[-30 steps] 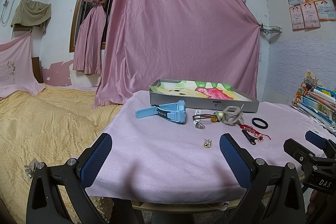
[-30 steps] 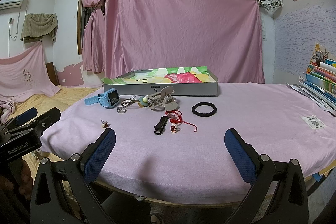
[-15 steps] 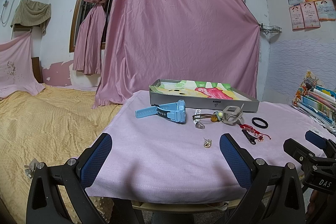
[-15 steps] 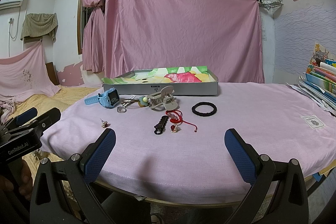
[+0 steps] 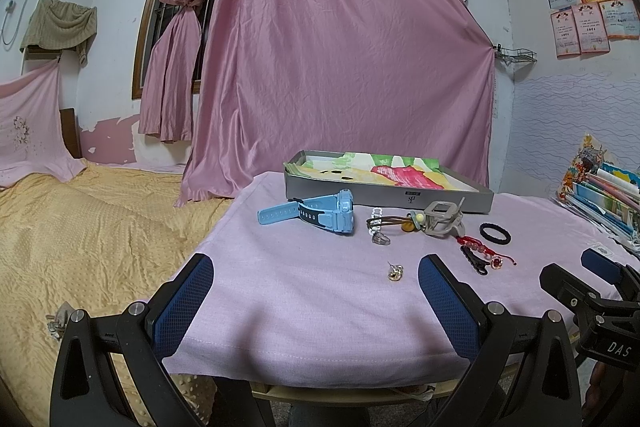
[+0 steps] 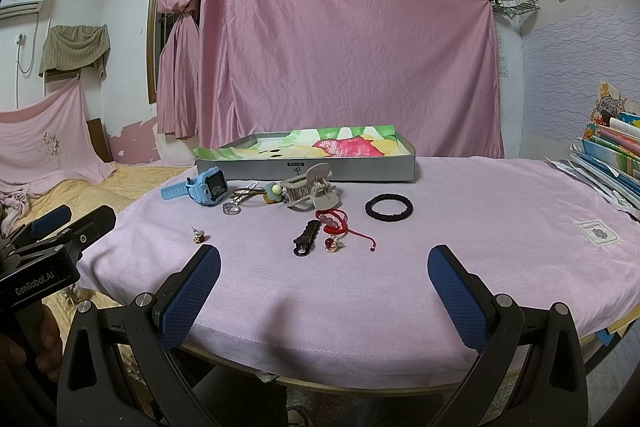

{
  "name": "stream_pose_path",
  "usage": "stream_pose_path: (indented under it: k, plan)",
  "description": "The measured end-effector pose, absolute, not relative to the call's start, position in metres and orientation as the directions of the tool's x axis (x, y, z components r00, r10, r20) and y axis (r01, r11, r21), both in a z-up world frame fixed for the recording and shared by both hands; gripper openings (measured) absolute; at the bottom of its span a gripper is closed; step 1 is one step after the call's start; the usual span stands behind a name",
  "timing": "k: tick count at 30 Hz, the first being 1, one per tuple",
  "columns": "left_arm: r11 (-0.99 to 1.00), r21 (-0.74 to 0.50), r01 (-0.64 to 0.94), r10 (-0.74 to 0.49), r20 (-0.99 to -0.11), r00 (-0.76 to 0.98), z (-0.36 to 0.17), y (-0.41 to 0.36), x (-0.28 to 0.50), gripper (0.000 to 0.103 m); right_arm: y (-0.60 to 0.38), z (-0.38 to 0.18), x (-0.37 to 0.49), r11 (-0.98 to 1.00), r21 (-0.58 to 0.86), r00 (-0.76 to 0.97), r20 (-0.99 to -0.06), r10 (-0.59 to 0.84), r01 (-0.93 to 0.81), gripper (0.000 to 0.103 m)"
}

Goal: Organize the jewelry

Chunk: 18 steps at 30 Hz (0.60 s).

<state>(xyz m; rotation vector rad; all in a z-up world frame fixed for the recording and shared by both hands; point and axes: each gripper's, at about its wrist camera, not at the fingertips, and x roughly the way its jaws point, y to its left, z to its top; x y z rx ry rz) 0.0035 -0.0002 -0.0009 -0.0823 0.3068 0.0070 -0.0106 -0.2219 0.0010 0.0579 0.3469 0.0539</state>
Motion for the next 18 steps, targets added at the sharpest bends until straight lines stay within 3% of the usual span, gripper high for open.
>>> stream_pose_path:
  k: [18]
  plan:
    - [0.997, -0.078, -0.019, -0.006, -0.303, 0.953, -0.0010, -0.0003, 0.0036, 0.103, -0.2230, 0.0022, -0.0099, 0.997, 0.063, 0.940, -0.337, 0.058, -0.038, 0.102]
